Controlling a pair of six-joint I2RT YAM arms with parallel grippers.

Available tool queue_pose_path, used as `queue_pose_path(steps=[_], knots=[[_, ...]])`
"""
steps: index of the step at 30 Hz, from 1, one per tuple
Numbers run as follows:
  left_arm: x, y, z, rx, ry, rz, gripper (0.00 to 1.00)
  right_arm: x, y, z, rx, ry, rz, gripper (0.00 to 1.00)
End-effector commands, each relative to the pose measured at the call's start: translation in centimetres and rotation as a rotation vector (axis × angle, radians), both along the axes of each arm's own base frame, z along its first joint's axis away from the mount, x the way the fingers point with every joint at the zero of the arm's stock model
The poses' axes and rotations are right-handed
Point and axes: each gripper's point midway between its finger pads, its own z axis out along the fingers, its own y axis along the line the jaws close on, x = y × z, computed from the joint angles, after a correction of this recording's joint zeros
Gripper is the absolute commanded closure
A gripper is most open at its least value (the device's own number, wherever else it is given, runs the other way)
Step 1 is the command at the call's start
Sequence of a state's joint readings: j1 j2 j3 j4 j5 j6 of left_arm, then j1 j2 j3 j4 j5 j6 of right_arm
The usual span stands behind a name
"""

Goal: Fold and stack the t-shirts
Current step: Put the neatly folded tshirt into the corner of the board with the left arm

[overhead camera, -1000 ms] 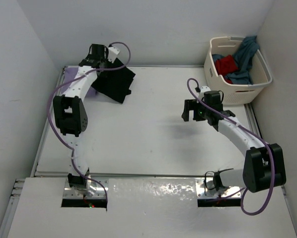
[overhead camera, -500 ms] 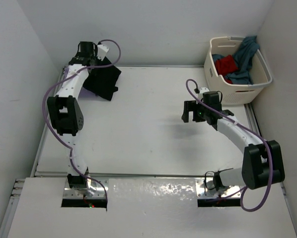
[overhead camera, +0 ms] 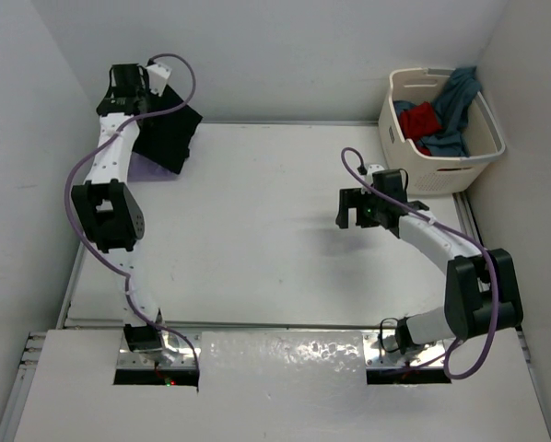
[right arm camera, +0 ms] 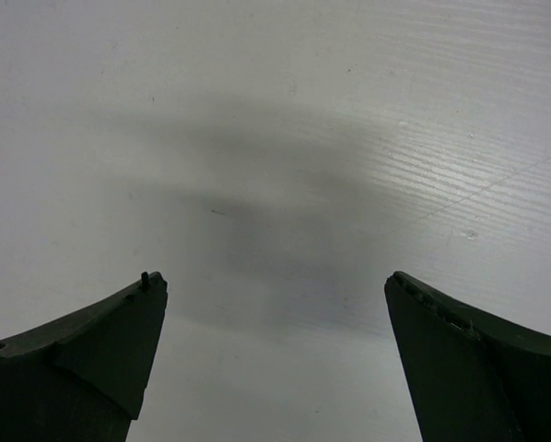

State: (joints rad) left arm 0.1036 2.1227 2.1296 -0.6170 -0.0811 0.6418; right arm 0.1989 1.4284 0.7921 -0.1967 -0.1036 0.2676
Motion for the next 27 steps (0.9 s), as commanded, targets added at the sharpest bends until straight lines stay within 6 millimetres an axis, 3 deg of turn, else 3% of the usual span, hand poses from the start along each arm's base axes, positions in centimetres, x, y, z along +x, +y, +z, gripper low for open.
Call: queue_pose_path(steps=[1, 12, 20, 27], knots=[[1.6, 1.1, 4.4, -0.011, -0.148, -0.003, 1.00, 1.7, 0.1, 1.6, -0.005, -0.052, -0.002, 0.01], [3.0, 4.0, -2.9, -0.077, -0.049, 0.012, 1.00, 1.9, -0.6, 1.3, -0.035, -0.035, -0.029, 0.01], [3.3, 8.1, -5.1, -0.101, -0.043, 0.084, 1.00, 2.0, -0.7, 0.9, -0.043, -0.015, -0.037, 0.01], [4.1, 8.4, -5.7, -0.117, -0.057, 0.089, 1.00, 2.1, -0.3, 0.0, -0.038, 0.036, -0.029, 0.01]])
